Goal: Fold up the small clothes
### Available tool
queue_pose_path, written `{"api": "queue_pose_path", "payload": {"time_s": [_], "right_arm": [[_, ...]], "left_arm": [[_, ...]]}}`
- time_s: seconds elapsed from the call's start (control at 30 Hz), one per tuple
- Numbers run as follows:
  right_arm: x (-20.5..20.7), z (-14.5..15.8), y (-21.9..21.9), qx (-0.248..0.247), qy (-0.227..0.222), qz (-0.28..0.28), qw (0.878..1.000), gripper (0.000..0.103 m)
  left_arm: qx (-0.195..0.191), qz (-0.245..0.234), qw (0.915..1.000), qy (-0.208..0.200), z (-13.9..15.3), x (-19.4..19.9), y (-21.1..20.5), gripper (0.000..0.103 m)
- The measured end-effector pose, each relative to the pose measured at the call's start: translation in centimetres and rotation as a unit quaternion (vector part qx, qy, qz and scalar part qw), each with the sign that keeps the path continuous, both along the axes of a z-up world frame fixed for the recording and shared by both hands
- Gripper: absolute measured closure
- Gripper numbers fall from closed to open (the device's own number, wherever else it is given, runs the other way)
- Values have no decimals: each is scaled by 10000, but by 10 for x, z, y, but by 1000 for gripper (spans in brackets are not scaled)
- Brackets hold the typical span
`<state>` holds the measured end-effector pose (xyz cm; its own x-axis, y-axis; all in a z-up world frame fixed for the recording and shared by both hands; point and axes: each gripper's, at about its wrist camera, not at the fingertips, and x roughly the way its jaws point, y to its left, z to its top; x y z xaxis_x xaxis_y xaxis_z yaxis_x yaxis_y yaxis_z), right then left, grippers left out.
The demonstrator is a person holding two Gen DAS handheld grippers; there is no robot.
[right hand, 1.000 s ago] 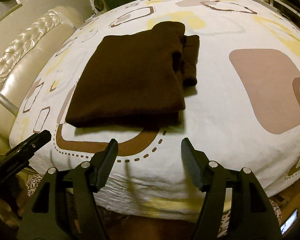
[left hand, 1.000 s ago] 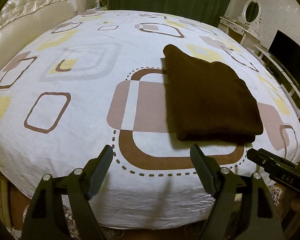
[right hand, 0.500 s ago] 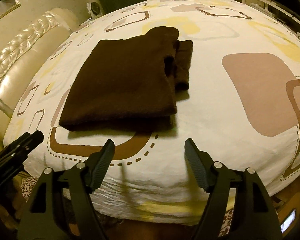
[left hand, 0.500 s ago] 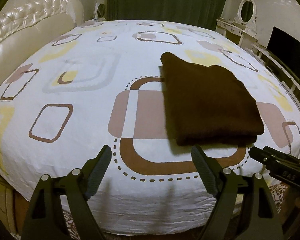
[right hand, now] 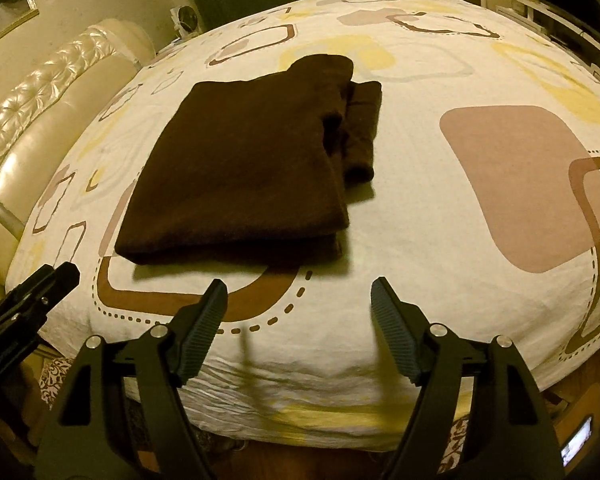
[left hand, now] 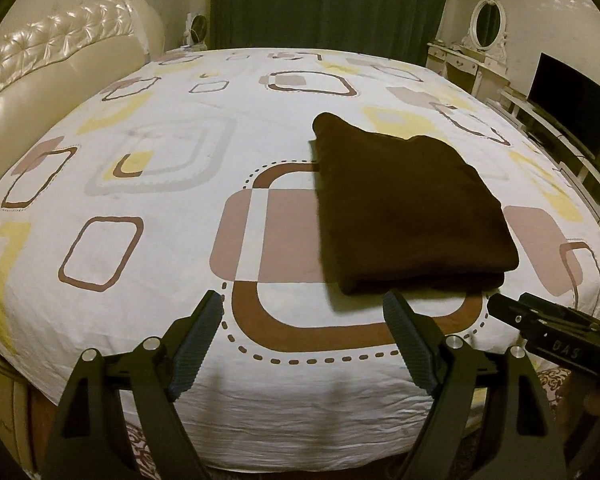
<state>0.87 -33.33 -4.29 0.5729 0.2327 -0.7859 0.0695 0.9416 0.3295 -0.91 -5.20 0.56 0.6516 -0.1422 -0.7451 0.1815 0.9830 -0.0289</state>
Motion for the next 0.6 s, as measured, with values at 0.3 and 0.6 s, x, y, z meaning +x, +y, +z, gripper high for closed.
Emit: {"api": "queue_pose_path", "payload": {"time_s": [0.3, 0.6], "right_arm": [[-1, -2, 2, -29, 22, -4, 10000, 29], [1, -3, 0, -30, 40, -3, 10000, 28]], "left_arm": [[8, 10, 10000, 13, 0, 0, -1, 21], [52, 59, 10000, 60, -1, 2, -1, 21]]}}
